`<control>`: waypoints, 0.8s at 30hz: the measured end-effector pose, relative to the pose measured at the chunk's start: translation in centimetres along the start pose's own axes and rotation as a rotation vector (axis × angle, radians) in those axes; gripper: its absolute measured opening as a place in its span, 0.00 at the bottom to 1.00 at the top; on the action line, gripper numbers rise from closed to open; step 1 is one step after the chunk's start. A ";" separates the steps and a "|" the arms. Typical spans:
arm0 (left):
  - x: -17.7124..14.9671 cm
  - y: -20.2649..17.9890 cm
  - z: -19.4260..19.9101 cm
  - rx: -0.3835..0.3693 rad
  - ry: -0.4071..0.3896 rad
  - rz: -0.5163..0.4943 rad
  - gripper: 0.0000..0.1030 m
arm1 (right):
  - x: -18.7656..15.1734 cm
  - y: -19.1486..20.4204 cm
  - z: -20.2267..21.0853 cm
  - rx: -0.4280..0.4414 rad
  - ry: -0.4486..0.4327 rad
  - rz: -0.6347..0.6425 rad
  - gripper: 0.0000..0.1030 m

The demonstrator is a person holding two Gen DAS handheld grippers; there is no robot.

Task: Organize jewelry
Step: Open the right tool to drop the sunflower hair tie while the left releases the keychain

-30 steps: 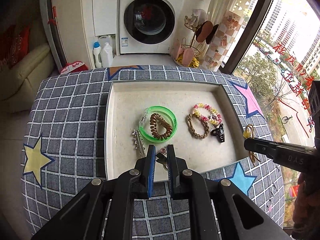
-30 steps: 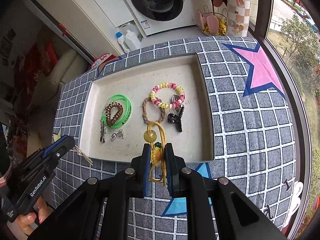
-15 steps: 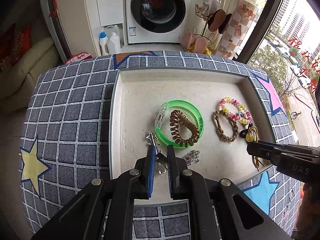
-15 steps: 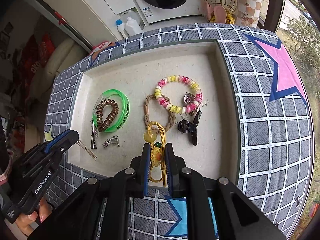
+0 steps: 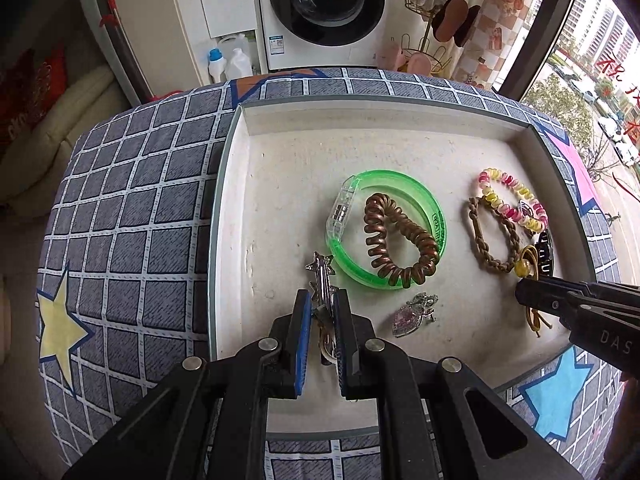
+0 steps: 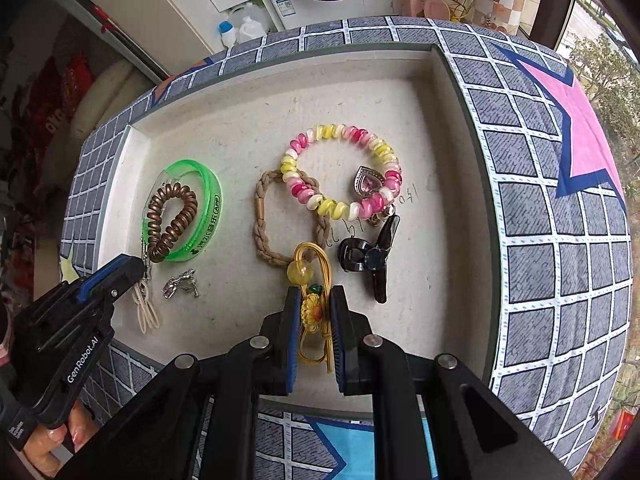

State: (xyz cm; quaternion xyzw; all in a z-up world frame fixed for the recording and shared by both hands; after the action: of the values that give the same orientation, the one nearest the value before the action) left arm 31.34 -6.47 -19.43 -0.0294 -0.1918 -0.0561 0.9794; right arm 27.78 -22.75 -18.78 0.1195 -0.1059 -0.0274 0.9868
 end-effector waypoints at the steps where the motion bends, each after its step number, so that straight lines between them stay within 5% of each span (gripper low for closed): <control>1: -0.1 -0.1 -0.1 0.004 0.002 -0.005 0.23 | 0.1 0.0 0.0 -0.007 0.000 0.007 0.15; 8: -0.1 -0.5 -0.3 0.021 0.008 -0.024 0.24 | -0.1 0.4 0.0 -0.016 -0.010 0.023 0.20; 12: 0.2 -0.6 0.0 0.026 -0.007 -0.024 0.24 | -0.3 0.9 0.1 -0.024 -0.019 0.027 0.50; 24: 0.6 -0.7 2.1 0.041 -0.053 -0.064 0.25 | 0.0 -0.5 2.8 0.063 -0.076 -0.062 0.50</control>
State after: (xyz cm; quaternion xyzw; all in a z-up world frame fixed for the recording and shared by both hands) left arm 31.02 -7.02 -17.23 -0.0048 -0.2196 -0.0827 0.9721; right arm 27.16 -23.92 -16.23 0.1528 -0.1403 -0.0592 0.9765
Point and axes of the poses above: each gripper's, at about its wrist camera, not at the fingertips, and z roughly against the way its jaws point, y to its left, x to its top, the point moved 6 cm from there along -z, roughly the way its jaws point, and after that the axes turned 1 degree about z, right-handed, at the moved point
